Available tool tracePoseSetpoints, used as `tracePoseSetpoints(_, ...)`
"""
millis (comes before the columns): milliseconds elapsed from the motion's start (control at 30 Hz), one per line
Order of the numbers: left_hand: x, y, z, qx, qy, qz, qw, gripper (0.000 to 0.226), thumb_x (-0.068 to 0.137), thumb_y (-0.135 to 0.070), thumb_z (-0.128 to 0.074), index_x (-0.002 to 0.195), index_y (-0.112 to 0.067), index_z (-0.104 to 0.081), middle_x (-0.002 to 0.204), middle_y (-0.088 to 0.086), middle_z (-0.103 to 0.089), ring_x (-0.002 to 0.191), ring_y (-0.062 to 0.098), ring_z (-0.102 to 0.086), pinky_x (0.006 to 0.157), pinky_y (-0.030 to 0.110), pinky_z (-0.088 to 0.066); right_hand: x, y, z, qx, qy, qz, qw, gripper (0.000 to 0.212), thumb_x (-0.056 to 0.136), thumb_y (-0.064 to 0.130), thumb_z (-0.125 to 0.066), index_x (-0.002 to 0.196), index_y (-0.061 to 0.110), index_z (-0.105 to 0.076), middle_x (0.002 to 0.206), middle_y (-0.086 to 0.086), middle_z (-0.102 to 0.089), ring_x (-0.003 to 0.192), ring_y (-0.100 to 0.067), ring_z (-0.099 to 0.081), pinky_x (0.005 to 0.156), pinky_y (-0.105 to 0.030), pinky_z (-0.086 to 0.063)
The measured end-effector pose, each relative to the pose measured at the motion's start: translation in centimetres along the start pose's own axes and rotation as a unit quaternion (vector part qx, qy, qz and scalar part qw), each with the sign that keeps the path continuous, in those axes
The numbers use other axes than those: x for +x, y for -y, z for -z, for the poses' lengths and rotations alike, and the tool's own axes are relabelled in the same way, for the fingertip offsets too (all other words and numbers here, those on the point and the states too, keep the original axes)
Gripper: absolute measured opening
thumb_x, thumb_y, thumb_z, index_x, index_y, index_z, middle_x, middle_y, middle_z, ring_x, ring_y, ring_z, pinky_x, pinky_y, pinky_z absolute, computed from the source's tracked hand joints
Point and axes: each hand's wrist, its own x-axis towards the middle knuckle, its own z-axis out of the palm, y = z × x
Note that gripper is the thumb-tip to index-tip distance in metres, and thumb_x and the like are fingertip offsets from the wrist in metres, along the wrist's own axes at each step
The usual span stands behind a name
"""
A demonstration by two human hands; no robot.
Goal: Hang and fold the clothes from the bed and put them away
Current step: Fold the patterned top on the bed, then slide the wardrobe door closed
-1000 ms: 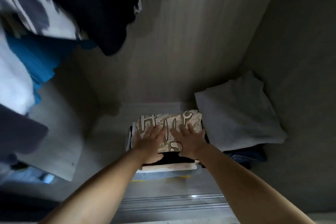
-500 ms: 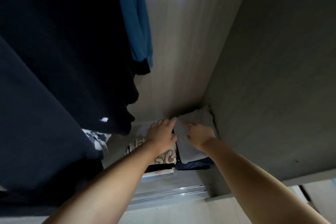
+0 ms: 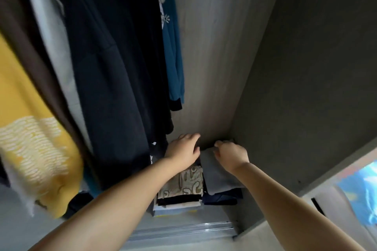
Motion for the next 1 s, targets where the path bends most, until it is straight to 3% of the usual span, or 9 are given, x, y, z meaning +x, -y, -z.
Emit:
tracePoseSetpoints(233,-6.3,1.7,6.2,-0.003,-0.052,-0.078,0.996,0.046,0.097,-0.030,-0.044,0.141,-0.023,-0.036,0.134,0.001,-0.050,0.119,0.022,-0.049,0.087,0.037,-0.048,-5.2,6.7,4.9,0.019,-0.113,-0.040,0.993,0.030,0.097,0.035,-0.040,0.118,0.022,-0.057,0.115,-0.003,-0.063,0.100,-0.029,-0.063,0.078,-0.038,-0.053)
tracePoseSetpoints(467,-17.2,8.5,14.9,0.017,-0.110,-0.213,0.971,0.049,0.097,-0.028,-0.043,0.145,-0.021,-0.033,0.124,0.001,-0.053,0.116,0.021,-0.047,0.082,0.038,-0.048,-12.1,20.4,8.0,0.037,-0.212,-0.046,0.976,0.025,0.097,0.037,-0.043,0.109,0.022,-0.058,0.108,0.002,-0.063,0.093,-0.028,-0.063,0.072,-0.035,-0.051)
tracePoseSetpoints(667,-23.9,16.2,23.9,0.038,-0.198,-0.234,0.951,0.048,0.096,-0.023,-0.048,0.143,-0.019,-0.041,0.127,0.002,-0.056,0.113,0.021,-0.054,0.080,0.037,-0.051,-14.1,32.5,12.3,0.036,-0.304,0.062,0.950,0.029,0.098,0.038,-0.042,0.117,0.027,-0.061,0.103,0.008,-0.064,0.087,-0.019,-0.065,0.068,-0.031,-0.050)
tracePoseSetpoints(800,-26.3,21.5,30.1,0.100,-0.314,-0.257,0.909,0.043,0.083,-0.004,-0.061,0.126,-0.005,-0.059,0.116,0.012,-0.062,0.103,0.029,-0.062,0.083,0.041,-0.054,-13.4,40.8,14.1,0.030,-0.342,0.173,0.923,0.027,0.098,0.033,-0.043,0.106,0.022,-0.066,0.093,0.005,-0.065,0.079,-0.021,-0.065,0.062,-0.034,-0.052)
tracePoseSetpoints(867,-26.8,24.1,32.8,0.174,-0.372,-0.251,0.877,0.043,0.080,-0.004,-0.058,0.123,-0.004,-0.061,0.119,0.016,-0.061,0.107,0.033,-0.060,0.091,0.047,-0.050,-13.0,45.2,14.7,0.035,-0.403,0.251,0.879,0.014,0.090,0.023,-0.058,0.091,0.017,-0.071,0.081,0.001,-0.066,0.071,-0.023,-0.065,0.056,-0.032,-0.052)
tracePoseSetpoints(933,-26.7,26.4,35.2,0.262,-0.402,-0.232,0.846,0.046,0.085,-0.012,-0.048,0.130,-0.007,-0.057,0.132,0.018,-0.054,0.121,0.032,-0.053,0.102,0.056,-0.039,-12.4,48.8,15.1,0.036,-0.475,0.310,0.823,0.006,0.077,0.012,-0.070,0.083,0.012,-0.073,0.082,-0.002,-0.069,0.075,-0.025,-0.066,0.064,-0.033,-0.055)
tracePoseSetpoints(1000,-26.2,28.2,37.8,0.335,-0.410,-0.198,0.824,0.052,0.088,-0.023,-0.050,0.138,-0.011,-0.048,0.144,0.019,-0.044,0.134,0.031,-0.042,0.105,0.065,-0.029,-11.4,51.4,15.3,0.038,-0.492,0.335,0.802,0.017,0.073,0.005,-0.070,0.090,0.009,-0.073,0.103,-0.010,-0.069,0.099,-0.031,-0.065,0.088,-0.042,-0.053)
